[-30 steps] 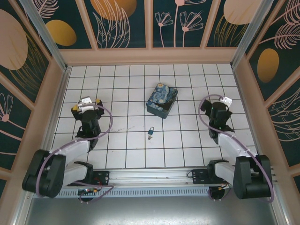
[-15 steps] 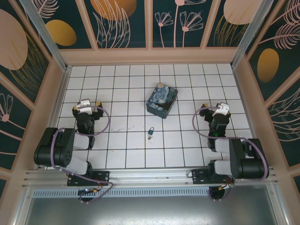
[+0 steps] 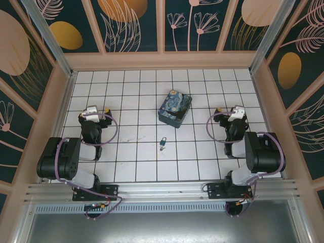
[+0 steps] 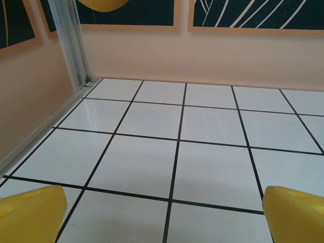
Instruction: Unlock a padlock with a key
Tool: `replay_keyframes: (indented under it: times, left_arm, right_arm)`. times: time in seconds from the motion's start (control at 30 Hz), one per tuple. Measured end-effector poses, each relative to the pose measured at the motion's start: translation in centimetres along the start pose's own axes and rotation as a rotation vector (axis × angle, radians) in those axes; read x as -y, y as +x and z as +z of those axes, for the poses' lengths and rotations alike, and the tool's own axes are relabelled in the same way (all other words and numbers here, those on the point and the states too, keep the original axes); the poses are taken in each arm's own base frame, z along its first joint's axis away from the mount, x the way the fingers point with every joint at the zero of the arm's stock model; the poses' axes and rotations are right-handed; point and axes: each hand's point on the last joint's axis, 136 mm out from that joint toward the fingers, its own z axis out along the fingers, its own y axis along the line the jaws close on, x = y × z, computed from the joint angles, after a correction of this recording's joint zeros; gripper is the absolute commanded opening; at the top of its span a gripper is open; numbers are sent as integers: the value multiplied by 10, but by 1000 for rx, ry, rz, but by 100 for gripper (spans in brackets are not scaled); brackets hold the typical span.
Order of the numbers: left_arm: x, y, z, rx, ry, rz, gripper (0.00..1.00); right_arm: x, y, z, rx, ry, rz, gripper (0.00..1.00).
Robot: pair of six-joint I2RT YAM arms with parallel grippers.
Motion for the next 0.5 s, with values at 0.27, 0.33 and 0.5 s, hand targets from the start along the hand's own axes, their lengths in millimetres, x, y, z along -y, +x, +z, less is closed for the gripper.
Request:
replay_keyframes:
  times: [0.27, 0.33, 0.5]
  left_arm:
    - [0, 0, 0, 0, 0, -1, 99]
    - [0, 0, 0, 0, 0, -1, 99]
    - [0, 0, 0, 0, 0, -1, 99]
  right_arm:
    - [-2, 0, 0, -3, -14, -3, 99]
    - [-5, 1, 0, -5, -30, -3, 99]
    - [-8, 1, 0, -8, -51, -3, 99]
